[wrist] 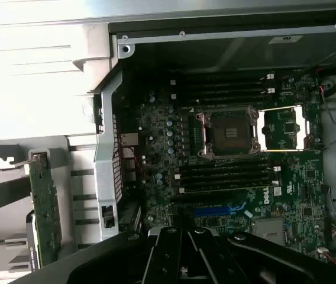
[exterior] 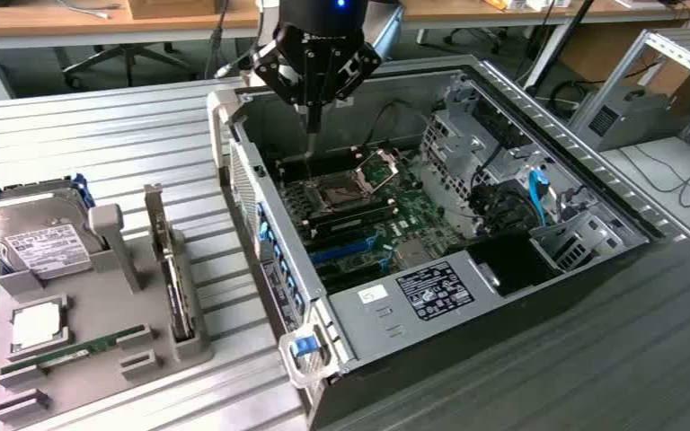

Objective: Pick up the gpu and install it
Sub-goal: 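Reach for the gpu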

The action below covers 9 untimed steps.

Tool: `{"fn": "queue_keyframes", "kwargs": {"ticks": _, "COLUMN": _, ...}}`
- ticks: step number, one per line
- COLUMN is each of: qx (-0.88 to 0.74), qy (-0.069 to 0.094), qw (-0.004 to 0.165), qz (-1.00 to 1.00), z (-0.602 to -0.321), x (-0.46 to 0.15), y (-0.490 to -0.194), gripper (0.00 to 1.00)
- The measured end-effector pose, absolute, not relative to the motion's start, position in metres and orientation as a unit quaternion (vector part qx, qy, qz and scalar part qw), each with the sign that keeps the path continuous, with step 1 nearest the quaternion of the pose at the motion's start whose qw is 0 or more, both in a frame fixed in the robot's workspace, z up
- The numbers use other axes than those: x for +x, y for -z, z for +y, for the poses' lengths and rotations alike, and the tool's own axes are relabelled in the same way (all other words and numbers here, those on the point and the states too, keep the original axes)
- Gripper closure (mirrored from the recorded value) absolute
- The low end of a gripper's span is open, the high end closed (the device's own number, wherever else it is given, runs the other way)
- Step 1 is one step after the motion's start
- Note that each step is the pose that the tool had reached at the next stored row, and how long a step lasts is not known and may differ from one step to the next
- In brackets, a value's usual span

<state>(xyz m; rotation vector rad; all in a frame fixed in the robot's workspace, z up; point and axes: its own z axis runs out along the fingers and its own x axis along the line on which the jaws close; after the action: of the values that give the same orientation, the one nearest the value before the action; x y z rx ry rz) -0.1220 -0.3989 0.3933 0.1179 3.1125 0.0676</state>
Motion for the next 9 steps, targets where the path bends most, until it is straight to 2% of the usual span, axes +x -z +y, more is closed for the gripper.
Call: {"fn": "queue_keyframes", "kwargs": {"ticks": 9, "qx": 0.038, "qy": -0.022, "qw": 0.013, "qz": 0.999, "z": -0.3989, "x": -0.1220, "y": -0.3933, "gripper": 0.89}}
